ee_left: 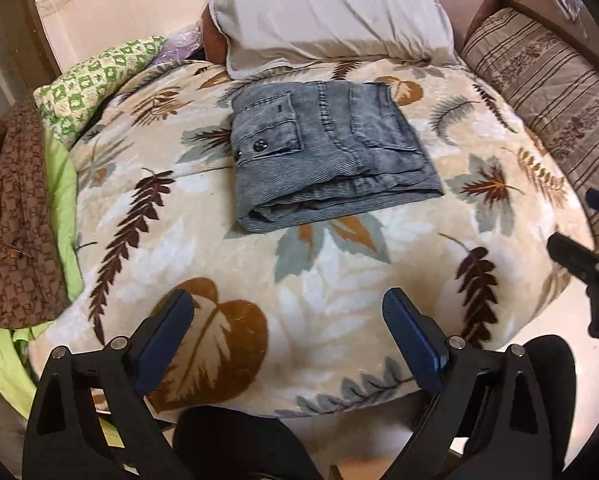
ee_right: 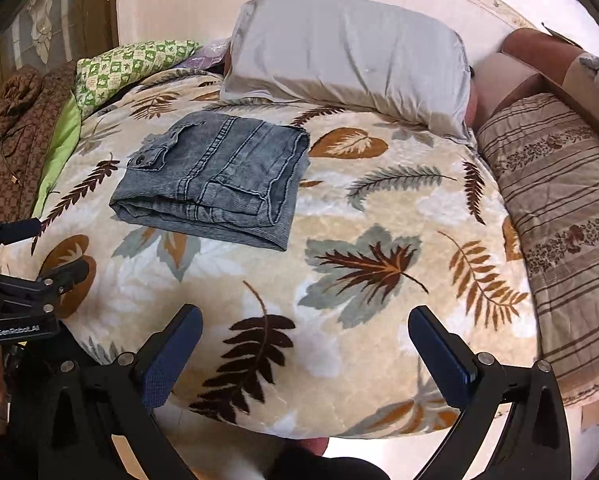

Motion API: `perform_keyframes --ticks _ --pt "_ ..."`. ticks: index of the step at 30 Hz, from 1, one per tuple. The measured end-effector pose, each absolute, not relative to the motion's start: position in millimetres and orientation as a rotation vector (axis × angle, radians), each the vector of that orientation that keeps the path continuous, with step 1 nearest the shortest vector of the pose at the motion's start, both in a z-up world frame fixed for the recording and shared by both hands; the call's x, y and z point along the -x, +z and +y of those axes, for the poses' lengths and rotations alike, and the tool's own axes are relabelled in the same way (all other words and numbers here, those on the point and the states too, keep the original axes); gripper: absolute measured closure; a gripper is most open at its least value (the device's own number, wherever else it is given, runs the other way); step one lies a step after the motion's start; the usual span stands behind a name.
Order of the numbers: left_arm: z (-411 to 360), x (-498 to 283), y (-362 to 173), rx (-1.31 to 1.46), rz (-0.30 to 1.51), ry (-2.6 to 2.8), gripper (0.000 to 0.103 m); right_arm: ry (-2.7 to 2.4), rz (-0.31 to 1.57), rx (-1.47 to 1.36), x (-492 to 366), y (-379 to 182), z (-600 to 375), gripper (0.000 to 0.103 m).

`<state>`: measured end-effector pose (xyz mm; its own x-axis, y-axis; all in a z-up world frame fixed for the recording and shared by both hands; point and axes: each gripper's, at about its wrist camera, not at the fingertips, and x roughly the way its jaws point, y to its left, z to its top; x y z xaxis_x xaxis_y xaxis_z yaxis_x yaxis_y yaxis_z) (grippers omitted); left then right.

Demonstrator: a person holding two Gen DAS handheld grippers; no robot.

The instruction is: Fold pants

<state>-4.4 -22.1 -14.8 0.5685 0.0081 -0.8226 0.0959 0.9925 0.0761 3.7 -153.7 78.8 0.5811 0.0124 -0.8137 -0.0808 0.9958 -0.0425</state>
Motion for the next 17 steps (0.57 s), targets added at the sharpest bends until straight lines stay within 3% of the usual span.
perform_keyframes --ticks 17 --pt "-34 8 5 -0.109 0.922 -0.135 0.006 0.026 0.978 0.017 0 76 -170 0.0"
